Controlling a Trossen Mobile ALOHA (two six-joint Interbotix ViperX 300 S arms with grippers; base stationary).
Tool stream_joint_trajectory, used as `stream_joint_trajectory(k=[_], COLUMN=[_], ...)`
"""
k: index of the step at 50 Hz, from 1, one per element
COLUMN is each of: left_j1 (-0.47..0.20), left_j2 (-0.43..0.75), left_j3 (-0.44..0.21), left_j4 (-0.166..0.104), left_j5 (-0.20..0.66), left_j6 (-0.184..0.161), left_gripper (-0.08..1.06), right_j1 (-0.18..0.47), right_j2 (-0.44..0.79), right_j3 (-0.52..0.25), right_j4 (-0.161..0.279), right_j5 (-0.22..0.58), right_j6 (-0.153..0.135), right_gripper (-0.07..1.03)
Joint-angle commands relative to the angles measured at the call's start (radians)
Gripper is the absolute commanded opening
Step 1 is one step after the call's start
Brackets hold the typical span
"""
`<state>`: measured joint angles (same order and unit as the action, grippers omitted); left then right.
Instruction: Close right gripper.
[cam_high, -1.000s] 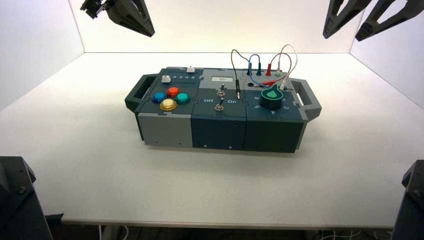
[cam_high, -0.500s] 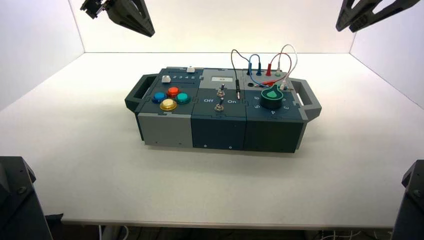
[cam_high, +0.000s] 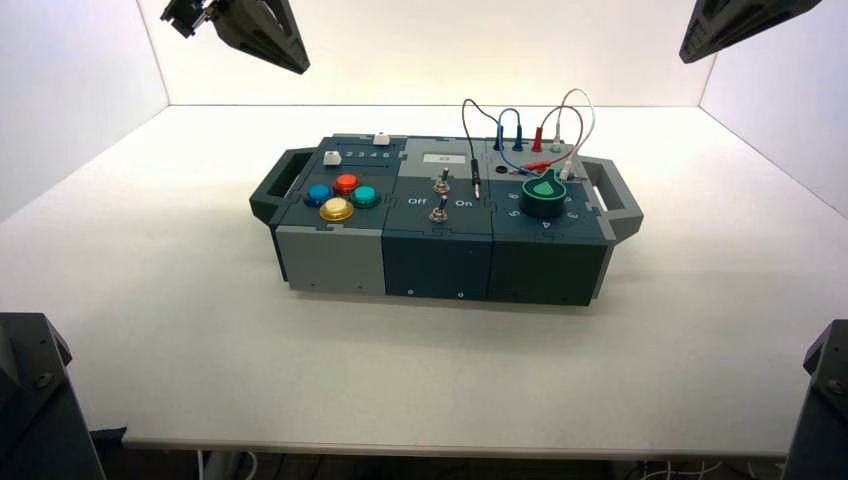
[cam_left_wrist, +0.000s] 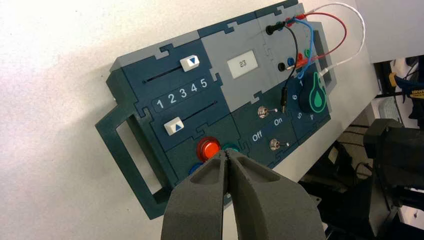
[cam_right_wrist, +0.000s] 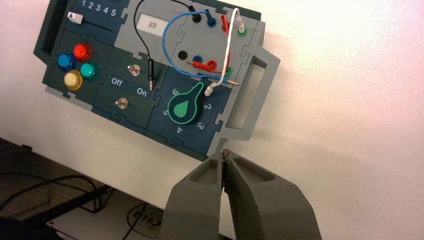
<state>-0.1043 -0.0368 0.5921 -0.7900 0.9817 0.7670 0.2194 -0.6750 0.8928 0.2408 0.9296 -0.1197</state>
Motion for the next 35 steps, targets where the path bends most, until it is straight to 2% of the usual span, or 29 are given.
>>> stream_joint_trajectory(k=[1, 35], left_j1=[-0.008, -0.011], left_j2=[-0.034, -0.031], left_j3=[-0.023, -0.026], left_j4=[-0.005, -0.008], left_j5=[0.002, 0.003], left_j6=[0.003, 0.003], left_gripper=[-0.03, -0.03], right_j1=[0.005, 0.005], right_j2=[-0.005, -0.018], right_j3=[-0.031, -0.028], right_j4=[0.008, 0.008], right_j5=[-0.003, -0.002], right_j6=[-0.006, -0.008], right_gripper=[-0.02, -0.02])
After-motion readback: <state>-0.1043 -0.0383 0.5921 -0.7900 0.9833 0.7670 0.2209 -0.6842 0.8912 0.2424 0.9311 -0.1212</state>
